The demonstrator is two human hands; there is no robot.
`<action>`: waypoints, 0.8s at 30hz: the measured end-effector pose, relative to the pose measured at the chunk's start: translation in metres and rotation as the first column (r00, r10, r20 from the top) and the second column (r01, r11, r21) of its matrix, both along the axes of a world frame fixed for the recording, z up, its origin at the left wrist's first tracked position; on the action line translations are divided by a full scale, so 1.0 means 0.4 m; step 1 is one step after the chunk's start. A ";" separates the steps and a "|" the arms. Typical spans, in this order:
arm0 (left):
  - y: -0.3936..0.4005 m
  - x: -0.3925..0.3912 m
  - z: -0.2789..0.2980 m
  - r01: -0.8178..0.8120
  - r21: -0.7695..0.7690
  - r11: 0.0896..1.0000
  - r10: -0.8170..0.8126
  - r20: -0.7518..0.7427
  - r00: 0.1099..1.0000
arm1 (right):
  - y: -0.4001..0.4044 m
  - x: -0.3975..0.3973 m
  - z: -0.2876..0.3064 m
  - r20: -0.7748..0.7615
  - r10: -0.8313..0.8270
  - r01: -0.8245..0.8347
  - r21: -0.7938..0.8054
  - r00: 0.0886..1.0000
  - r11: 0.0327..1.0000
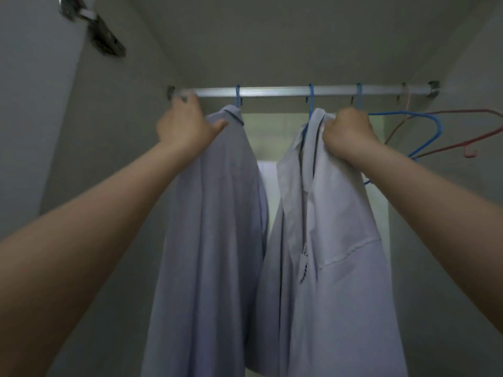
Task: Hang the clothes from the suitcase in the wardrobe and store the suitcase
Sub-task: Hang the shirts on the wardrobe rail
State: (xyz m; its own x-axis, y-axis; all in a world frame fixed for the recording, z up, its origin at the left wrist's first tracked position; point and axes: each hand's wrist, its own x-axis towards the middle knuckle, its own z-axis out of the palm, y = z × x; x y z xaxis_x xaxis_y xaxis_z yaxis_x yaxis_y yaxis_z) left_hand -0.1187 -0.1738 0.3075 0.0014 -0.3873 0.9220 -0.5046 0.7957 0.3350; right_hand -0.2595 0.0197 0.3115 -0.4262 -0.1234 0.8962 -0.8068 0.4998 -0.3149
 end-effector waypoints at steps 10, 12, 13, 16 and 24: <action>-0.080 -0.012 -0.002 -0.134 -0.088 0.987 0.146 0.143 0.979 | -0.060 0.011 -0.002 -0.101 0.006 -0.005 0.014 0.995 1.000; -0.098 0.002 0.001 -0.166 -0.098 0.981 0.180 0.155 0.972 | -0.086 0.027 -0.009 -0.136 0.018 -0.018 0.006 0.991 1.000; -0.103 0.010 0.004 -0.182 -0.095 0.979 0.195 0.155 0.968 | -0.097 0.036 -0.012 -0.152 0.025 -0.025 0.001 0.988 1.000; -0.138 0.049 0.010 -0.232 -0.066 0.971 0.239 0.155 0.958 | -0.140 0.057 -0.014 -0.184 0.053 -0.057 -0.018 0.981 0.998; -0.234 0.101 0.015 -0.379 -0.100 0.920 0.392 0.217 0.894 | -0.252 0.125 -0.016 -0.141 0.124 -0.134 -0.059 0.982 0.989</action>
